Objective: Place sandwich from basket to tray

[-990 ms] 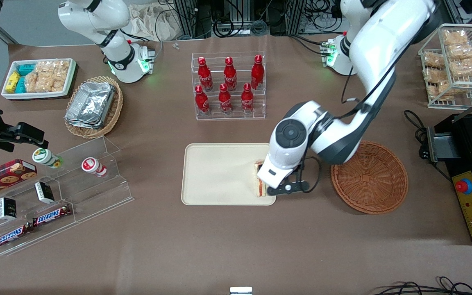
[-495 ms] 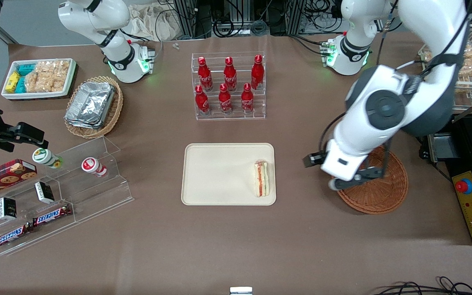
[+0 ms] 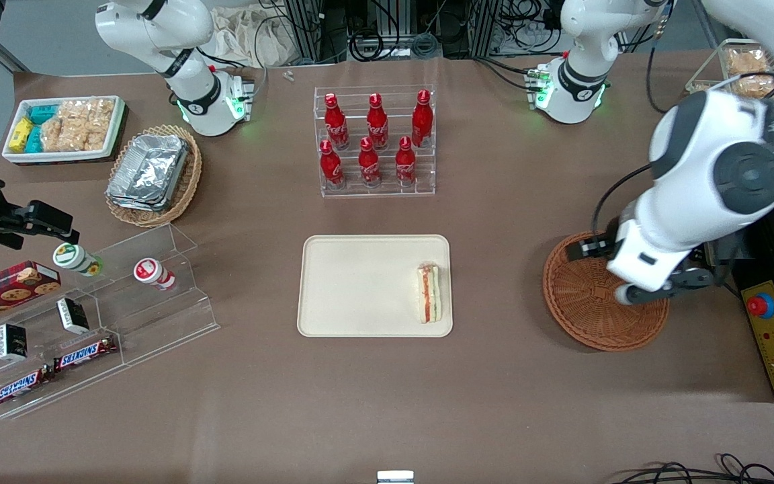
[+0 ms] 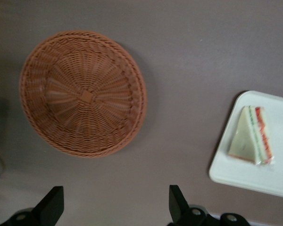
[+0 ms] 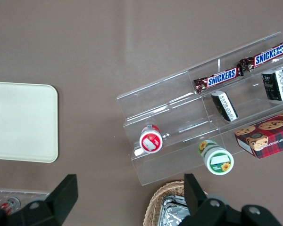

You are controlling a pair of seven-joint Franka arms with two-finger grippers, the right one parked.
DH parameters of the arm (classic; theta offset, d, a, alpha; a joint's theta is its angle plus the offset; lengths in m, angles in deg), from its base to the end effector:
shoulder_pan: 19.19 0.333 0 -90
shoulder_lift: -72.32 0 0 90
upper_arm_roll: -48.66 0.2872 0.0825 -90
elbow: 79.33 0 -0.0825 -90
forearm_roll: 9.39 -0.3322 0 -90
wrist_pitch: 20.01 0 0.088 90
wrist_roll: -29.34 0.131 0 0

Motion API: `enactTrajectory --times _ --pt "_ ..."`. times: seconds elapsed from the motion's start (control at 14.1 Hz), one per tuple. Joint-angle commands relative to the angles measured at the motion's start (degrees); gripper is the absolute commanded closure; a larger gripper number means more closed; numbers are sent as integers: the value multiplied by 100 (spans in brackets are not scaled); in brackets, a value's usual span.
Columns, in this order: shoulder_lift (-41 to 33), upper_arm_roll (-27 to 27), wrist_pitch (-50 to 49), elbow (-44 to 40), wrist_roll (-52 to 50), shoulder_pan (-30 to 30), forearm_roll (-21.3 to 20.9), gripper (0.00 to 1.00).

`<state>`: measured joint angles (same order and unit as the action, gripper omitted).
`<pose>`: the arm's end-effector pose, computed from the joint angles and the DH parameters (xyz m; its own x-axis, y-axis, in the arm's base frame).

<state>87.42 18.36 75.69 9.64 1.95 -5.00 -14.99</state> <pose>0.5486 -0.1192 0.4630 0.9755 0.1883 -0.1138 0.1874 -0.9821 -0.0182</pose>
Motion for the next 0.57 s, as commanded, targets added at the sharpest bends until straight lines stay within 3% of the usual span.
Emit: enactTrajectory --times 0.0,0.35,0.49 --pt "-1033 1075 46 874 1241 -337 655 0" --pt "-1834 2570 -33 1491 3208 -1120 665 0" --pt "-1783 2608 -138 1379 3468 -1077 595 0"
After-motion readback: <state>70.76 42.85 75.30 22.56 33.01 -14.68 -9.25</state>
